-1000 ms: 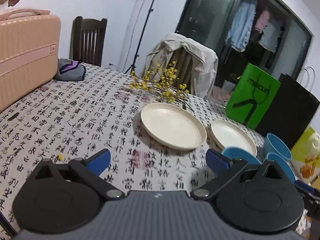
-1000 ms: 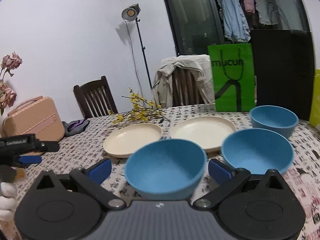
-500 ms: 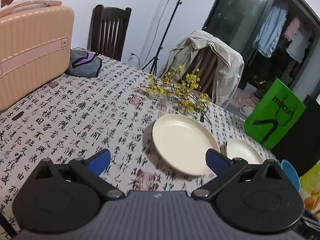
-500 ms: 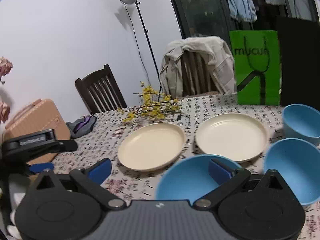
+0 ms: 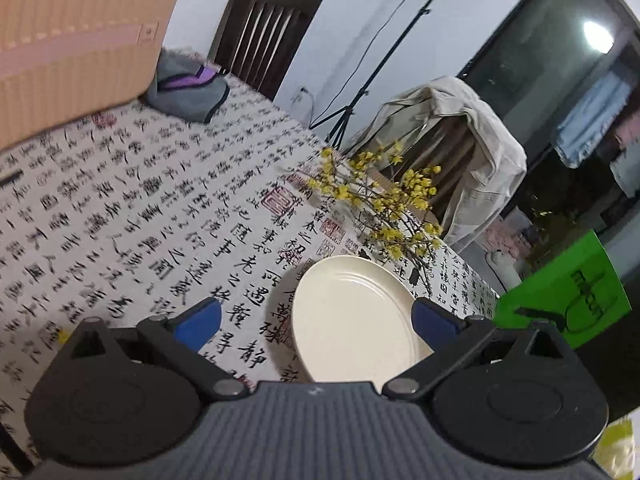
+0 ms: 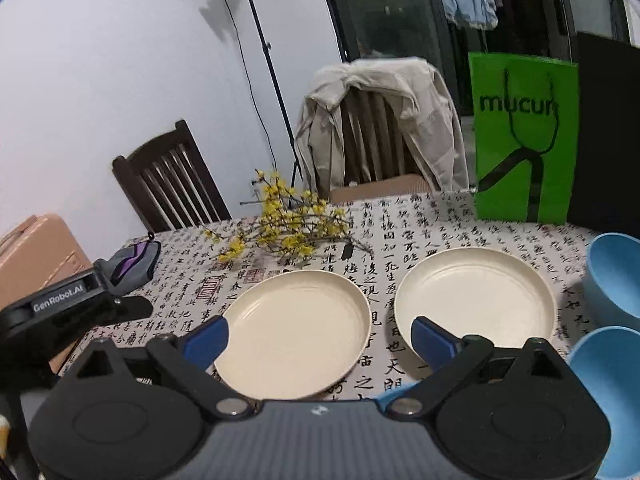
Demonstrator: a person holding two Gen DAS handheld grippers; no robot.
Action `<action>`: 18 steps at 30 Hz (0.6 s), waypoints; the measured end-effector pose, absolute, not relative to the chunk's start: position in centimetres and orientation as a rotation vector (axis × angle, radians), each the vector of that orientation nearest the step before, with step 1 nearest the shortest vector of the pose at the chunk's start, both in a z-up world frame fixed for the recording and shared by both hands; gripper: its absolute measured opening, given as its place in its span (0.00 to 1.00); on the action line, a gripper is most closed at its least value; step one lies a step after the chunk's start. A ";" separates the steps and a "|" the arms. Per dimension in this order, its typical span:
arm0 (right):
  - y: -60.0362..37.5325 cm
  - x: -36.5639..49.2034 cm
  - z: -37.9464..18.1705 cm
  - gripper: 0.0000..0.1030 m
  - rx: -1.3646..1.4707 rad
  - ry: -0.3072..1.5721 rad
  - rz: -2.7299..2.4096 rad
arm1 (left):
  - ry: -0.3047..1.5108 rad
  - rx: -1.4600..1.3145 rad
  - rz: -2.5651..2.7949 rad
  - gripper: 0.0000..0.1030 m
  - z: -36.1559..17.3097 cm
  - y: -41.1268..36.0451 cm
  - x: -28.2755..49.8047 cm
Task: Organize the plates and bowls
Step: 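Close the left gripper on the rim of the cream plate by the blossoms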
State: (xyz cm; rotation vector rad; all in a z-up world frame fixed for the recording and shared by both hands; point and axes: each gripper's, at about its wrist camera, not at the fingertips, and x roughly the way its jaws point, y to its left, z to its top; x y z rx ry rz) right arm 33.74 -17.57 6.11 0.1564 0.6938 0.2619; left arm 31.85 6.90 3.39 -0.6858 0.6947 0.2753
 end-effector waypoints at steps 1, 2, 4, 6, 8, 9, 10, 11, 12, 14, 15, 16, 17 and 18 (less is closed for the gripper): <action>-17.4 34.4 5.9 0.92 0.158 0.703 0.259 | 0.701 -0.697 0.288 1.00 3.1 7.0 32.5; -17.2 35.2 5.7 0.92 0.157 0.713 0.252 | 0.706 -0.708 0.300 1.00 2.9 7.1 33.0; -16.6 36.7 5.3 0.92 0.140 0.741 0.243 | 0.715 -0.731 0.309 1.00 2.2 7.4 33.9; -16.1 38.4 4.5 0.92 0.118 0.773 0.233 | 0.723 -0.745 0.315 1.00 1.2 7.8 34.6; -15.8 39.7 3.6 0.89 0.112 0.805 0.217 | 0.738 -0.749 0.323 1.00 0.1 8.1 35.3; -15.7 40.4 3.1 0.87 0.109 0.823 0.207 | 0.749 -0.751 0.328 1.00 -0.4 8.3 35.6; -15.6 41.1 2.6 0.81 0.110 0.839 0.195 | 0.765 -0.752 0.336 1.00 -1.0 8.4 36.0; -15.6 41.8 2.1 0.80 0.118 0.855 0.182 | 0.784 -0.754 0.337 1.00 -1.6 8.5 36.5; -15.6 42.3 1.6 0.79 0.131 0.872 0.169 | 0.804 -0.767 0.323 1.00 -2.1 8.6 37.0; -15.9 43.3 0.6 0.72 0.185 0.915 0.154 | 0.831 -0.785 0.283 1.00 -2.9 8.8 37.6; -16.0 43.7 0.3 0.70 0.204 0.926 0.153 | 0.839 -0.783 0.273 1.00 -3.2 8.8 37.9; -15.9 44.1 -0.1 0.67 0.211 0.934 0.150 | 0.838 -0.775 0.273 1.00 -3.3 8.8 38.0; -15.7 44.5 -0.3 0.64 0.203 0.937 0.140 | 0.833 -0.768 0.275 1.00 -3.5 8.8 38.2; -15.4 44.8 -0.6 0.62 0.189 0.940 0.130 | 0.830 -0.762 0.277 1.00 -3.6 8.7 38.3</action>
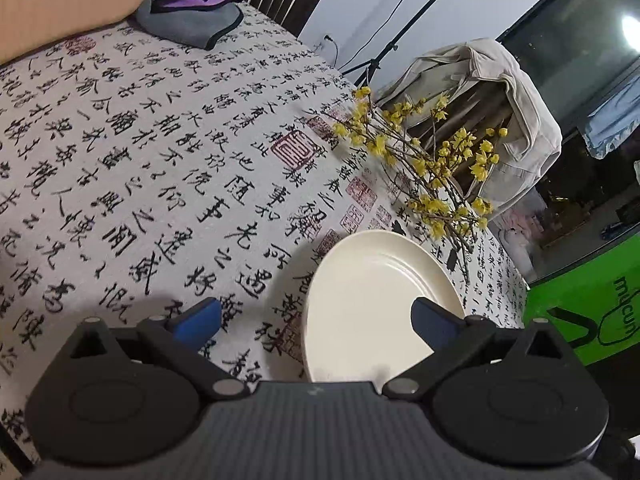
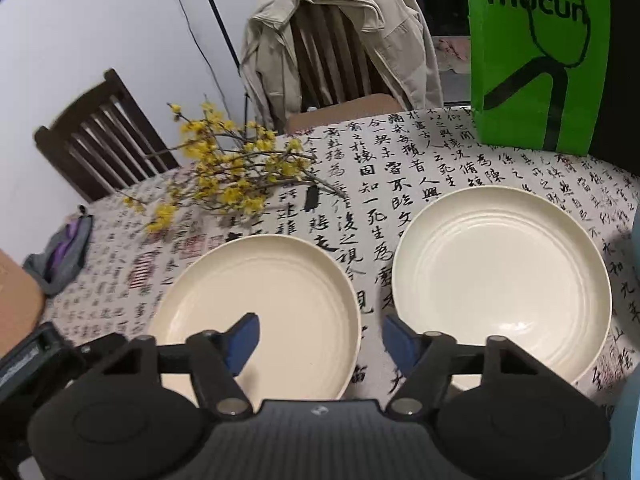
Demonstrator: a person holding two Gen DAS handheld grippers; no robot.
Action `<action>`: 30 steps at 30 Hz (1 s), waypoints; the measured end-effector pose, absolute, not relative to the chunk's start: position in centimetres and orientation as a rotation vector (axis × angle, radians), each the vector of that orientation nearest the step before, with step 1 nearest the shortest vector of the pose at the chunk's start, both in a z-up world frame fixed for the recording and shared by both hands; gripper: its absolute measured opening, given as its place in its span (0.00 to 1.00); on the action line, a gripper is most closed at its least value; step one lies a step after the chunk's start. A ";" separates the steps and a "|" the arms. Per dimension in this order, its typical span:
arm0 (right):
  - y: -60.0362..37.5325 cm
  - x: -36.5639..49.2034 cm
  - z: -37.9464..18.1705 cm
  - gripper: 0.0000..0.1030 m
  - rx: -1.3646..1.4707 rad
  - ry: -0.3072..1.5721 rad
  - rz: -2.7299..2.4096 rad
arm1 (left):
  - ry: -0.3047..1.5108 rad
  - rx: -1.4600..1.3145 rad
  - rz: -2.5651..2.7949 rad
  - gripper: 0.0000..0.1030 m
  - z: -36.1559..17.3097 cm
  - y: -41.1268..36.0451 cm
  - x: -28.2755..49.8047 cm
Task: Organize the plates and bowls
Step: 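Close the left gripper on the rim of the cream plate by the blossoms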
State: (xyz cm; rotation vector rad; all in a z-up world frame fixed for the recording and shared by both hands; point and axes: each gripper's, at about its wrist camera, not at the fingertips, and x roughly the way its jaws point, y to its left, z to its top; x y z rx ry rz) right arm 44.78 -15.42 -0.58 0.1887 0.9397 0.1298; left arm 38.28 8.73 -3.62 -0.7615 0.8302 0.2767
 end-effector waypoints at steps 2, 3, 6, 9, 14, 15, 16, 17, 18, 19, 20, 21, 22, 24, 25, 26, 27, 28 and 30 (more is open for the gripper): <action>-15.0 45.5 -1.2 0.47 0.170 0.954 0.122 | 0.845 -0.765 0.287 1.00 -4.0 8.8 38.5; -14.9 45.9 -1.5 0.42 0.169 0.964 0.121 | 0.848 -0.773 0.294 1.00 -4.3 8.8 38.5; -14.7 47.1 -2.4 0.28 0.162 0.987 0.108 | 0.839 -0.758 0.296 0.97 -4.6 8.9 38.7; -14.6 47.9 -2.8 0.25 0.148 0.991 0.089 | 0.838 -0.737 0.307 0.88 -5.1 8.8 39.2; -14.7 49.0 -3.4 0.19 0.117 0.999 0.054 | 0.858 -0.734 0.286 0.71 -6.2 8.7 39.8; -14.7 49.2 -3.5 0.18 0.114 1.002 0.050 | 0.857 -0.730 0.281 0.66 -6.3 8.6 39.9; -14.7 49.4 -3.6 0.17 0.114 1.004 0.049 | 0.855 -0.723 0.272 0.59 -6.3 8.4 40.0; -14.7 49.6 -3.7 0.15 0.114 1.006 0.050 | 0.852 -0.721 0.260 0.57 -6.4 8.3 40.0; -14.7 49.8 -3.8 0.15 0.111 1.009 0.048 | 0.849 -0.723 0.247 0.50 -6.4 8.3 40.1; -14.6 50.0 -3.9 0.15 0.107 1.014 0.042 | 0.846 -0.724 0.232 0.42 -6.5 8.2 40.1; -14.5 50.2 -4.1 0.15 0.104 1.018 0.040 | 0.845 -0.723 0.221 0.39 -6.5 8.1 40.2; -14.5 50.3 -4.2 0.15 0.101 1.021 0.040 | 0.845 -0.720 0.212 0.34 -6.6 8.0 40.3; -14.4 50.5 -4.3 0.15 0.100 1.024 0.035 | 0.842 -0.718 0.206 0.30 -6.7 7.9 40.3; -14.6 50.9 -4.7 0.15 0.112 1.031 0.037 | 0.839 -0.710 0.198 0.24 -6.9 7.7 40.4; -14.7 51.1 -4.9 0.15 0.118 1.036 0.036 | 0.842 -0.701 0.197 0.21 -7.0 7.6 40.5; -14.8 51.2 -5.0 0.14 0.125 1.036 0.040 | 0.844 -0.698 0.196 0.20 -7.1 7.6 40.6; -14.7 51.3 -5.1 0.13 0.129 1.037 0.044 | 0.847 -0.699 0.193 0.19 -7.2 7.5 40.7; -14.6 51.3 -5.1 0.12 0.126 1.036 0.048 | 0.853 -0.699 0.191 0.18 -7.4 7.5 40.8; -14.2 51.1 -5.1 0.12 0.088 1.026 0.052 | 0.851 -0.698 0.191 0.17 -7.4 7.7 40.8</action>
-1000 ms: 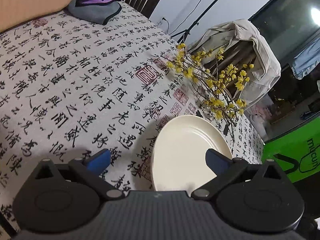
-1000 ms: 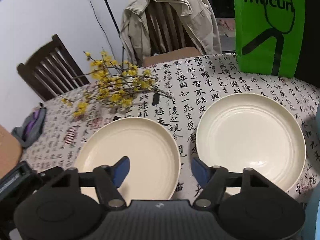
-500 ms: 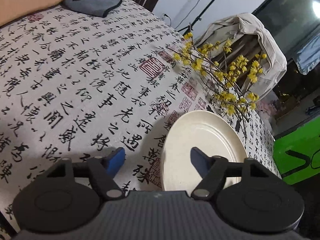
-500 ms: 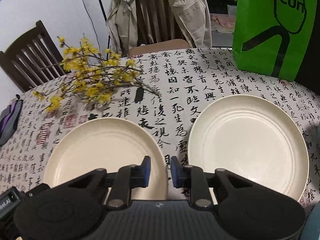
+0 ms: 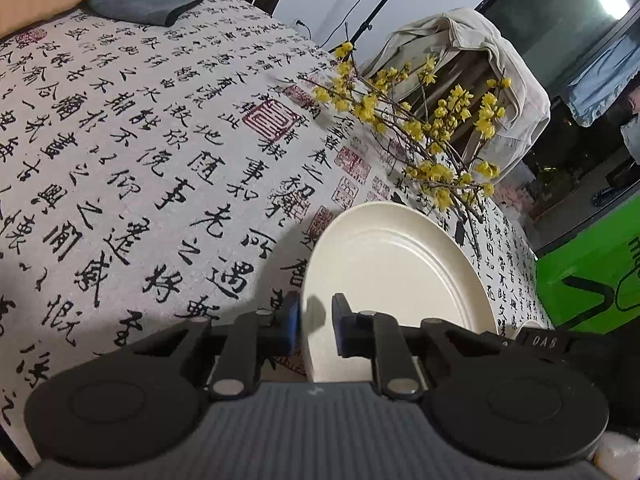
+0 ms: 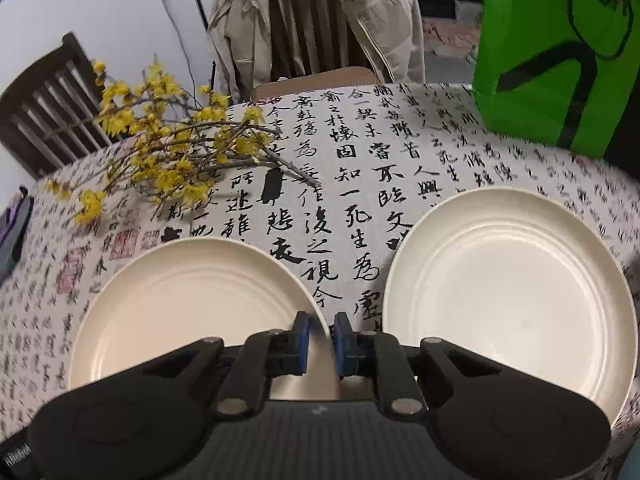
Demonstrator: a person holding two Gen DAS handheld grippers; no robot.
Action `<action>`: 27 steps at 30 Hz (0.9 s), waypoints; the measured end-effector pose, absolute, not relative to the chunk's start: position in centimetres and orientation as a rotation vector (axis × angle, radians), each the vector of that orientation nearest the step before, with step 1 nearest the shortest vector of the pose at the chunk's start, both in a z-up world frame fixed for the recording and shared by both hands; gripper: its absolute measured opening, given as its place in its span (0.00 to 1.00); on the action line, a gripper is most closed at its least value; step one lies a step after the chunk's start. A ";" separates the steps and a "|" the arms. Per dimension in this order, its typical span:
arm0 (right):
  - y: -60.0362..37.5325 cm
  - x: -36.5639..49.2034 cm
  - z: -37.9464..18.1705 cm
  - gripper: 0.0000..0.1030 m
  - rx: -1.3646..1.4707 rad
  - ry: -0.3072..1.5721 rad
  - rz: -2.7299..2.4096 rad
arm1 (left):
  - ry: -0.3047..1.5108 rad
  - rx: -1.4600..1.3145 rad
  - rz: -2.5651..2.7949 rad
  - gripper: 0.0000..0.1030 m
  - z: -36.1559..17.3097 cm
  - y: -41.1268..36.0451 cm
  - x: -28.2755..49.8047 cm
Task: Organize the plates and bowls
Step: 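Close the left gripper on the rim of the cream plate by the blossoms, then lift the cream plate with the left gripper and carry it toward the blue bowls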
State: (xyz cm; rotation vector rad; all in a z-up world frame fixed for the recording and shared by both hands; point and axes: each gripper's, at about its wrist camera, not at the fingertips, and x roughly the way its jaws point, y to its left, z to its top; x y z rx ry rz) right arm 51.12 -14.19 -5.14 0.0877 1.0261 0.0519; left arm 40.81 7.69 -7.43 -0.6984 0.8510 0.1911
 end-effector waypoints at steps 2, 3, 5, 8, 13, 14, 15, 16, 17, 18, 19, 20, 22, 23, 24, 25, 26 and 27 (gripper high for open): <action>-13.7 50.7 -5.1 0.11 0.048 1.017 0.064 | 0.849 -0.700 0.197 0.17 -7.5 8.0 40.8; -13.6 50.4 -5.0 0.11 0.037 1.016 0.075 | 0.846 -0.697 0.204 0.17 -7.4 8.1 40.8; -13.3 49.9 -4.9 0.09 0.011 1.025 0.103 | 0.844 -0.698 0.218 0.17 -7.4 8.6 40.9; -12.5 48.9 -4.8 0.09 -0.054 1.042 0.129 | 0.847 -0.722 0.220 0.17 -7.5 9.6 40.9; -11.2 47.7 -4.6 0.10 -0.129 1.041 0.180 | 0.849 -0.762 0.231 0.17 -7.6 11.3 40.9; -11.0 47.6 -4.7 0.10 -0.140 1.035 0.186 | 0.851 -0.759 0.229 0.17 -7.6 11.4 41.0; -11.0 47.5 -4.6 0.10 -0.144 1.031 0.187 | 0.855 -0.746 0.226 0.17 -7.5 11.3 41.0; -11.0 47.4 -4.6 0.10 -0.147 1.029 0.188 | 0.856 -0.729 0.227 0.17 -7.4 11.1 41.1; -10.9 47.4 -4.6 0.10 -0.153 1.025 0.193 | 0.857 -0.701 0.232 0.17 -7.3 10.8 41.1; -10.8 47.2 -4.6 0.10 -0.160 1.022 0.199 | 0.858 -0.673 0.239 0.17 -7.1 10.6 41.2; -10.7 47.0 -4.6 0.10 -0.171 1.017 0.206 | 0.859 -0.656 0.243 0.17 -7.1 10.4 41.3; -10.6 46.9 -4.6 0.10 -0.190 1.007 0.210 | 0.862 -0.651 0.237 0.17 -7.1 10.3 41.4; -10.1 46.4 -4.7 0.11 -0.261 0.976 0.209 | 0.869 -0.665 0.217 0.17 -7.1 10.5 41.5; -9.9 46.2 -4.8 0.11 -0.277 0.970 0.209 | 0.873 -0.666 0.213 0.17 -7.1 10.6 41.5; -9.9 46.2 -4.7 0.11 -0.282 0.967 0.211 | 0.875 -0.666 0.213 0.17 -7.1 10.6 41.5; -9.8 46.1 -4.7 0.11 -0.283 0.966 0.217 | 0.876 -0.660 0.215 0.17 -7.0 10.7 41.5; -9.8 46.1 -4.6 0.11 -0.284 0.964 0.224 | 0.875 -0.654 0.217 0.17 -7.0 10.7 41.4; -9.7 45.9 -4.5 0.11 -0.288 0.958 0.230 | 0.873 -0.648 0.219 0.17 -6.9 10.7 41.4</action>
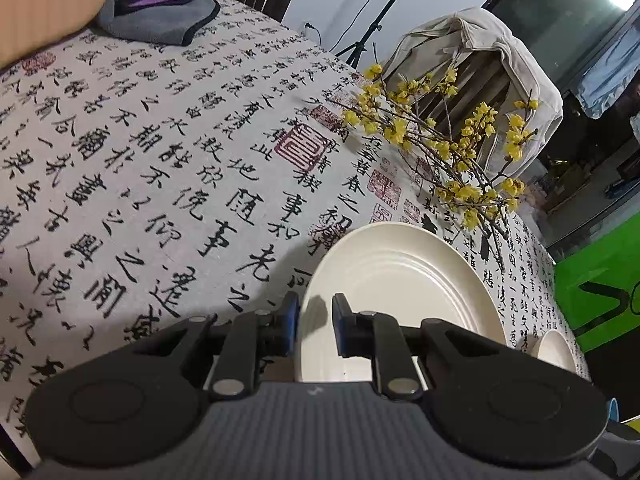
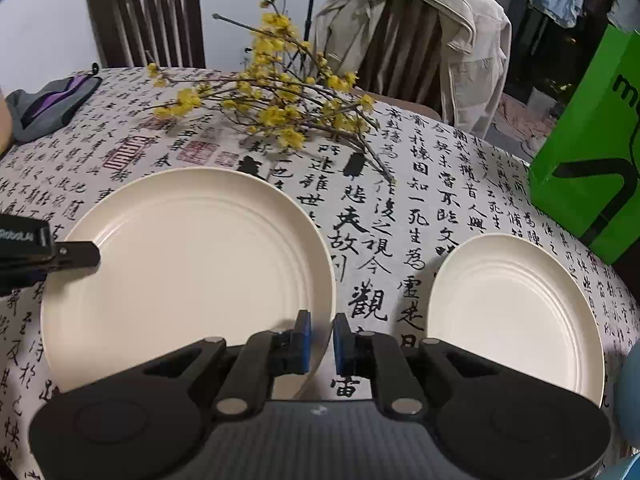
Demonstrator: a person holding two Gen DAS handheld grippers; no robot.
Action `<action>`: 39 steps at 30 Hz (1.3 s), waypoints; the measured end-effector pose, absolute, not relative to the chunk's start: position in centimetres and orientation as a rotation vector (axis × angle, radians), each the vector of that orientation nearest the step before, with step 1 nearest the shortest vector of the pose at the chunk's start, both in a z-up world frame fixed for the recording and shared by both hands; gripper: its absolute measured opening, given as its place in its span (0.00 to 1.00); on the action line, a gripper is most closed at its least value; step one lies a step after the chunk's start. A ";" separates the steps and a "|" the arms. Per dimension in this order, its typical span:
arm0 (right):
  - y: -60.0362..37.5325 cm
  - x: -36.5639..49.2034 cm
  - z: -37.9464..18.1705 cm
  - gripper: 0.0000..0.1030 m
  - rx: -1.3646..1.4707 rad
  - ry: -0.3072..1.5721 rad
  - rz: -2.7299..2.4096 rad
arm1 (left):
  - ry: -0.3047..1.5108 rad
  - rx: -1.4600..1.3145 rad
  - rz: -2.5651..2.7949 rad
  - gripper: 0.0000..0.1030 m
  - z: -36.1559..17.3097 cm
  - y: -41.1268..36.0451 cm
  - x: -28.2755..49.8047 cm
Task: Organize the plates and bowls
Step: 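Lift the cream plate with the left gripper and carry it toward the blue bowls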
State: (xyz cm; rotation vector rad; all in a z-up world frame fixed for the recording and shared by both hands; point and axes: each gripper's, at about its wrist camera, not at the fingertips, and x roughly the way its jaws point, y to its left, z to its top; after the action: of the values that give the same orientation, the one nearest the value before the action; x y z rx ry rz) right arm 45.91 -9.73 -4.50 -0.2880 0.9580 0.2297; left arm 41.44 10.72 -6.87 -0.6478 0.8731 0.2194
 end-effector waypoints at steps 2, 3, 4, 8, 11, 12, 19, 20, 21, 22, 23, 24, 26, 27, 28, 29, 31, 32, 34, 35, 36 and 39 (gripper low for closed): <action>-9.6 45.6 -4.2 0.11 -0.305 0.937 0.242 | 0.871 -0.639 0.219 0.17 -6.6 10.8 41.4; -9.5 45.4 -4.0 0.11 -0.310 0.926 0.245 | 0.871 -0.638 0.216 0.17 -6.5 10.9 41.4; -9.6 45.2 -3.8 0.11 -0.312 0.913 0.249 | 0.871 -0.642 0.213 0.17 -6.5 10.9 41.4; -9.7 44.6 -2.9 0.11 -0.315 0.864 0.262 | 0.863 -0.642 0.209 0.17 -6.1 11.0 41.1; -9.9 44.2 -2.4 0.11 -0.319 0.836 0.277 | 0.853 -0.633 0.213 0.17 -5.7 10.9 40.9; -9.9 44.0 -2.2 0.11 -0.319 0.828 0.281 | 0.847 -0.629 0.214 0.17 -5.5 10.9 40.8; -10.3 42.8 -1.4 0.11 -0.315 0.784 0.302 | 0.818 -0.596 0.228 0.17 -4.5 10.3 39.9; -10.5 42.6 -1.3 0.11 -0.314 0.779 0.305 | 0.813 -0.589 0.228 0.17 -4.3 10.1 39.8; -10.6 42.5 -1.1 0.11 -0.310 0.774 0.307 | 0.807 -0.580 0.228 0.17 -4.1 10.0 39.6; -10.7 42.3 -0.9 0.11 -0.306 0.767 0.308 | 0.800 -0.571 0.227 0.17 -3.8 9.8 39.4; -10.9 42.1 -0.7 0.11 -0.303 0.759 0.310 | 0.793 -0.563 0.226 0.17 -3.5 9.6 39.1; -11.0 41.8 -0.5 0.11 -0.303 0.750 0.310 | 0.789 -0.557 0.223 0.17 -3.2 9.5 38.9; -11.3 41.2 0.0 0.11 -0.293 0.732 0.311 | 0.776 -0.550 0.219 0.17 -2.5 9.3 38.4; -11.5 41.0 0.3 0.11 -0.287 0.727 0.314 | 0.769 -0.548 0.215 0.17 -2.2 9.2 38.1; -11.6 40.8 0.5 0.11 -0.278 0.722 0.316 | 0.760 -0.544 0.211 0.17 -1.7 9.1 37.7; -11.8 40.5 0.7 0.11 -0.271 0.719 0.318 | 0.752 -0.539 0.208 0.17 -1.4 9.1 37.3; -12.0 39.8 1.1 0.11 -0.256 0.709 0.325 | 0.735 -0.525 0.203 0.17 -0.7 9.0 36.6; -12.1 39.4 1.2 0.11 -0.252 0.705 0.328 | 0.730 -0.520 0.203 0.17 -0.4 9.0 36.3; -12.1 38.5 1.5 0.11 -0.249 0.694 0.332 | 0.723 -0.512 0.207 0.17 0.0 9.0 35.5; -12.0 38.0 1.6 0.11 -0.252 0.687 0.335 | 0.718 -0.509 0.210 0.17 0.3 9.0 35.1; -11.9 37.6 1.8 0.11 -0.253 0.681 0.337 | 0.712 -0.506 0.212 0.17 0.5 9.0 34.6; -11.8 36.2 2.2 0.11 -0.250 0.666 0.343 | 0.698 -0.503 0.210 0.17 1.3 9.2 33.2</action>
State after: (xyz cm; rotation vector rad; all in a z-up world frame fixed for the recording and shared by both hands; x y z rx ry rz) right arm 36.25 -11.79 2.20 -0.2499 0.6662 0.3429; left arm 33.17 9.19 1.26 -0.5030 0.6979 0.2099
